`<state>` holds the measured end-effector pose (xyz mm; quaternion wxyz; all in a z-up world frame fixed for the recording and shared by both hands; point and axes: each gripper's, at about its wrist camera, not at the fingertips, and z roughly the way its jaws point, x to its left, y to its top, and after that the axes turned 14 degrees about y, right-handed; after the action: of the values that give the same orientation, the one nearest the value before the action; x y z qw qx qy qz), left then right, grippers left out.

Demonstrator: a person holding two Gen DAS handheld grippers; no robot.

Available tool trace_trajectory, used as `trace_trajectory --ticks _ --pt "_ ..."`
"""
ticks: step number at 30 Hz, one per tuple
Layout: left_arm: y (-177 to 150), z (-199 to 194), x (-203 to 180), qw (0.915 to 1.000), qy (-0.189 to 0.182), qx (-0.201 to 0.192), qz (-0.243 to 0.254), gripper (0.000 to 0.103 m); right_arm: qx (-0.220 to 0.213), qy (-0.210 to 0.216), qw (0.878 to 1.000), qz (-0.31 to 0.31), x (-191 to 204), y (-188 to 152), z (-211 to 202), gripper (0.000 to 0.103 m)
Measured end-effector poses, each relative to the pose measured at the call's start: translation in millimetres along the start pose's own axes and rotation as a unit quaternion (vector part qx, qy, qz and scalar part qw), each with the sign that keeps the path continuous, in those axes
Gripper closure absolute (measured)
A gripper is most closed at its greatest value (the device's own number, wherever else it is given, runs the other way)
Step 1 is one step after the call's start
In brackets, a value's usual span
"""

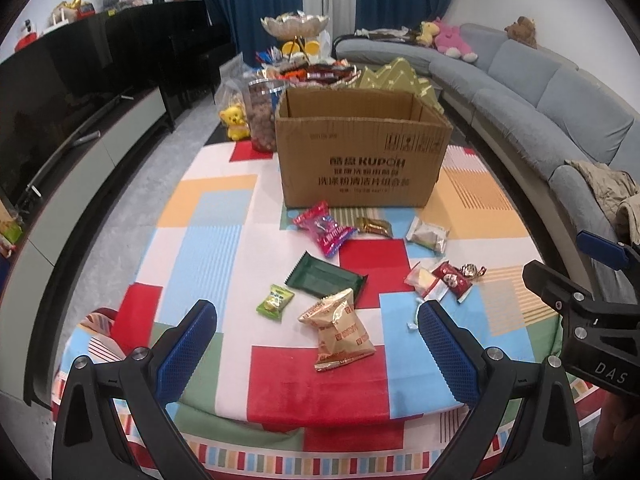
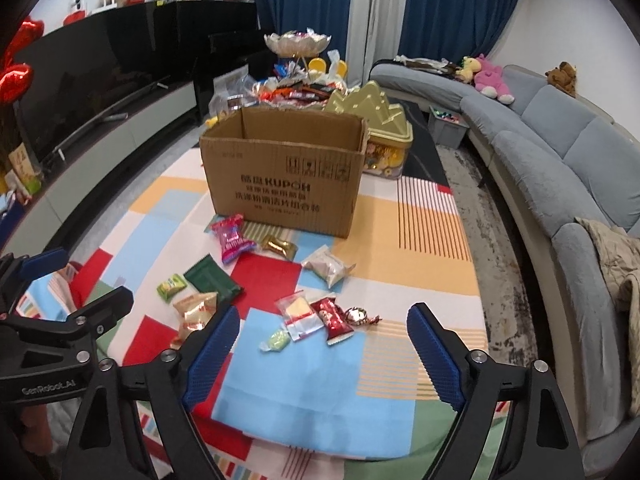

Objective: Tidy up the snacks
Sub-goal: 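Lower the left tool onto the Fortune Biscuits bag while the right tool grasps the red candy bar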

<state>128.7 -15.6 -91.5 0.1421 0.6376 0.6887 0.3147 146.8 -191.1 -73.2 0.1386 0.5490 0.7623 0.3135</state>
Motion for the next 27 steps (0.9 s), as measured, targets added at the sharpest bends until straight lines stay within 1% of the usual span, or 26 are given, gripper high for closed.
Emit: trace_trajectory --ticks 8,13,17,22,25,27 --pt "-2 29 -11 0.9994 0.0 0.033 -0.007 0.001 0.026 0.013 1.0 -0.011 -8 0 28 0.025" --pt "-6 44 -16 0.9985 0.002 0.053 -0.015 0.002 0.046 0.025 0.998 -0.024 -10 1 45 0.034" --pt "-9 57 -19 0.9973 0.003 0.07 -0.02 0.003 0.054 0.027 0.998 -0.034 -12 1 57 0.036" --pt "-10 73 -24 0.9953 0.006 0.091 -0.031 0.004 0.066 0.029 0.997 -0.032 -19 0 71 0.04" --pt "-11 83 -27 0.9936 0.008 0.106 -0.039 0.008 0.076 0.032 0.996 -0.031 -24 -1 79 0.041" --pt "-11 88 -30 0.9929 0.01 0.111 -0.041 0.008 0.084 0.035 0.995 -0.033 -27 -2 85 0.043"
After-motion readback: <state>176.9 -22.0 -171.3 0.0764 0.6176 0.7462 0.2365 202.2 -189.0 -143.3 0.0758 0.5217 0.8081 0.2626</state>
